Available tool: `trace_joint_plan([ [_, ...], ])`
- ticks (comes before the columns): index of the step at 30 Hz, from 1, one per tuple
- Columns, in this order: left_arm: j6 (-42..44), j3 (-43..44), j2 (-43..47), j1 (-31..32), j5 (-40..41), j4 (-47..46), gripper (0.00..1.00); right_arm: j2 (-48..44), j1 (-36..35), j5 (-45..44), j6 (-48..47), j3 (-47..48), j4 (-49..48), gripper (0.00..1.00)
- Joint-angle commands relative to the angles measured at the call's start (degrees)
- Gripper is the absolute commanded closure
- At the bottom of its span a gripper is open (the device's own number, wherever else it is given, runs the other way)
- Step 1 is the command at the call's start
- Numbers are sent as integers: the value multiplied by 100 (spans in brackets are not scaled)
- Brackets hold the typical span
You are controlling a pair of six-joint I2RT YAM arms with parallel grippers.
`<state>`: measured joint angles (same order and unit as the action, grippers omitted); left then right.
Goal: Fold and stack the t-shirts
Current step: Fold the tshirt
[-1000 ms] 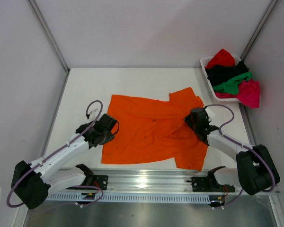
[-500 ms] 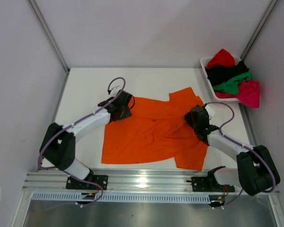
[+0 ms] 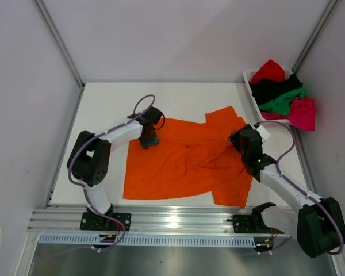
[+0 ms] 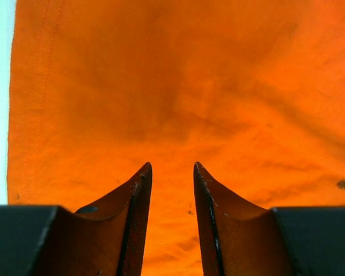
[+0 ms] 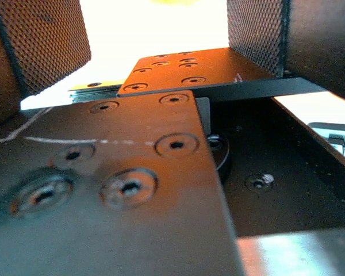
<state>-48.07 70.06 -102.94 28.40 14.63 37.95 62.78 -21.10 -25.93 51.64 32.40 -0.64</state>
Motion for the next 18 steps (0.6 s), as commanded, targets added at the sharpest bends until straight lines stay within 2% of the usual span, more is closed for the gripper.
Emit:
trace_joint_plan([
  [1,-132,332,-165,-89,-346,168,62,-179,53,-105,-101,223,47,40],
  [8,70,710,-525,-238,-795,247,62,-328,80,-114,-136,346,381,40],
  [18,158,754,-789,-634,-1384,318,63,-583,159,-70,-110,521,601,40],
])
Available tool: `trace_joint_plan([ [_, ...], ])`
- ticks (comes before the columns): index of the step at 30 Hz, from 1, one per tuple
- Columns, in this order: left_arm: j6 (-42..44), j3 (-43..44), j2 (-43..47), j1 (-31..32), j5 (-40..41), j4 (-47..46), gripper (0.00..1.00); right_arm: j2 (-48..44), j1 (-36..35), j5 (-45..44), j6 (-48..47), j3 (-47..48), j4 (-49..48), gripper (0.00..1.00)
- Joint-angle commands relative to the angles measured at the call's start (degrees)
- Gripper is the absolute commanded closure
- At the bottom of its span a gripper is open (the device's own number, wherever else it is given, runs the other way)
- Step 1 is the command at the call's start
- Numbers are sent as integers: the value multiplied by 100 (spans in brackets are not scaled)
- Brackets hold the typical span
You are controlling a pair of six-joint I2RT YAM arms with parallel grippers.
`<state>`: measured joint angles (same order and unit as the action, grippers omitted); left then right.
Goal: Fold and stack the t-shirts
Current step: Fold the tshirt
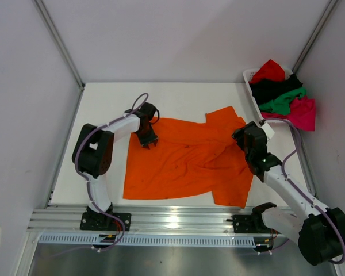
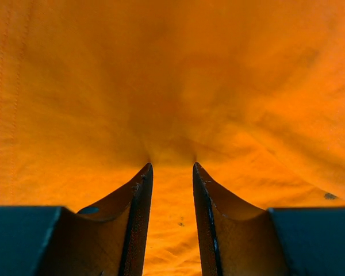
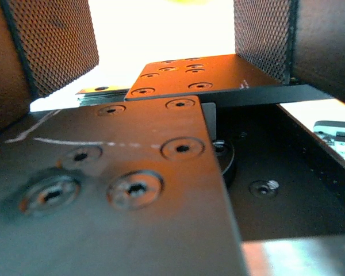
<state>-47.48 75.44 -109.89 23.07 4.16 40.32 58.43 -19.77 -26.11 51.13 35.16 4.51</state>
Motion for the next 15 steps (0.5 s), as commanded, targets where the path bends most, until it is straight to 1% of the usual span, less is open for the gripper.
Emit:
trace_joint_plan([
  [1,125,260,-121,-110,-355,82,63,-166,26,-52,-60,263,102,40],
  [5,125,305,-243,-171,-416,108,63,-280,35,-70,-69,377,233,40],
  [7,134,322,-296,-224,-714,99,63,-332,52,-87,-69,404,295,40],
  [10,143,322,-393,-285,-908,99,64,-447,70,-79,-69,439,357,39],
  [15,143,287,-446,-364,-979,108,64,-587,105,-79,-69,509,436,39],
])
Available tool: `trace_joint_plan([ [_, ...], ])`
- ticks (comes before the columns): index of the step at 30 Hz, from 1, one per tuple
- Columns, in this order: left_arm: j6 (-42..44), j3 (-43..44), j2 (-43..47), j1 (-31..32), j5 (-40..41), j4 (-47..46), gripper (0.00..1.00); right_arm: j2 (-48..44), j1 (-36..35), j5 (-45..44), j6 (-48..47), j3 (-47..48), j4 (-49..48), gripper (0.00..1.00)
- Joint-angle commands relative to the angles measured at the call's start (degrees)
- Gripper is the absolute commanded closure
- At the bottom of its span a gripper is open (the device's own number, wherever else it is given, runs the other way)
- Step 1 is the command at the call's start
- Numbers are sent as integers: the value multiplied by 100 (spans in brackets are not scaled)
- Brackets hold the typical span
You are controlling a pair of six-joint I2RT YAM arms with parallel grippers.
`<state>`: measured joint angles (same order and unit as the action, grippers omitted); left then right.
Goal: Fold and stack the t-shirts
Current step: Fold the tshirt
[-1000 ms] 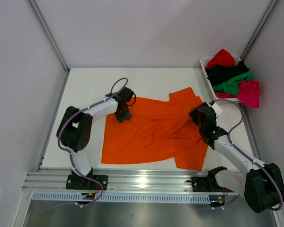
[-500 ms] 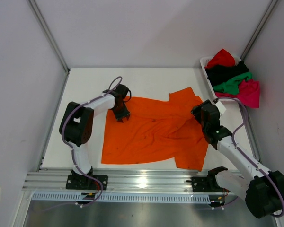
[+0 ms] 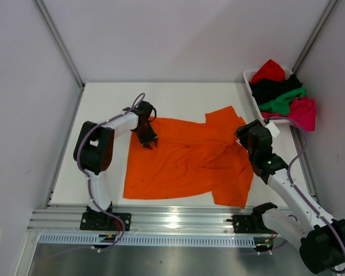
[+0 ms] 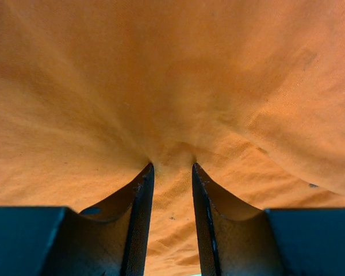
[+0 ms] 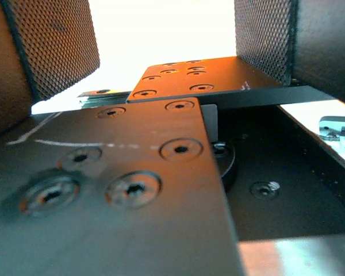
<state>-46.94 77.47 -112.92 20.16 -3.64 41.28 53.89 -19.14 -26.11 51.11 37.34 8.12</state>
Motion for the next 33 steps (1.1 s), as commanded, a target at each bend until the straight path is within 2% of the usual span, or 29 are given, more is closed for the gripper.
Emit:
trace_joint_plan([
  [1,97,66,-142,-109,-216,12,64,-133,42,-79,-66,300,102,39],
  [17,132,-320,191,-584,-708,-120,66,-221,94,-61,-75,388,251,39],
  [29,185,-321,561,-821,-586,-76,66,-326,208,-8,-75,370,313,39],
  [33,203,-408,605,-1084,-577,-75,66,-335,235,9,-75,353,348,39],
])
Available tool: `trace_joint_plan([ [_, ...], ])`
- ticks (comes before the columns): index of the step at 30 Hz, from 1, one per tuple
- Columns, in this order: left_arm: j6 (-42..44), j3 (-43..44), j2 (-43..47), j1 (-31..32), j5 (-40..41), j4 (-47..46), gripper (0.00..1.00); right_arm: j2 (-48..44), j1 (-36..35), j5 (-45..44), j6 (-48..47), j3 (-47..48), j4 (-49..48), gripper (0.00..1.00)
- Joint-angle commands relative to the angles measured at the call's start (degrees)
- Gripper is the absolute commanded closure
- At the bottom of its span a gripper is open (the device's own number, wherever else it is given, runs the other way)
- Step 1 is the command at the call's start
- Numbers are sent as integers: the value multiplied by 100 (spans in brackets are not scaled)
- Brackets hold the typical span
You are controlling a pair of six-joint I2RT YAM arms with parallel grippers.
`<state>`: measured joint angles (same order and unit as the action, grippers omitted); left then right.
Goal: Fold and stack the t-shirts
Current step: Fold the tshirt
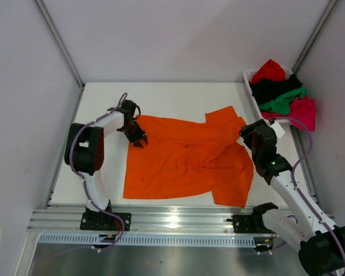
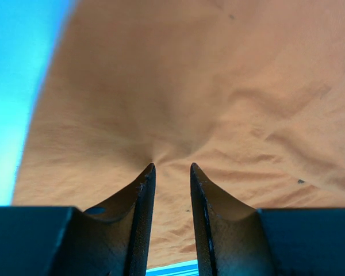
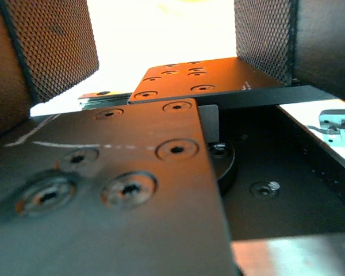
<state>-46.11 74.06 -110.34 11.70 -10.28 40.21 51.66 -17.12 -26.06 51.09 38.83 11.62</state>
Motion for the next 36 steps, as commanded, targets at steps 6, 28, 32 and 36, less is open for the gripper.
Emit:
trace_joint_plan([
  [6,119,-226,400,-555,-281,-119,66,-130,104,58,-73,204,16,39],
  [28,1983,996,-216,-555,-334,813,69,-165,130,49,-38,292,69,38],
  [32,2053,970,-303,-529,-430,805,68,-69,130,101,15,248,7,38],
  [36,2079,987,-338,-354,-422,778,68,-7,139,137,41,230,-45,38],
])
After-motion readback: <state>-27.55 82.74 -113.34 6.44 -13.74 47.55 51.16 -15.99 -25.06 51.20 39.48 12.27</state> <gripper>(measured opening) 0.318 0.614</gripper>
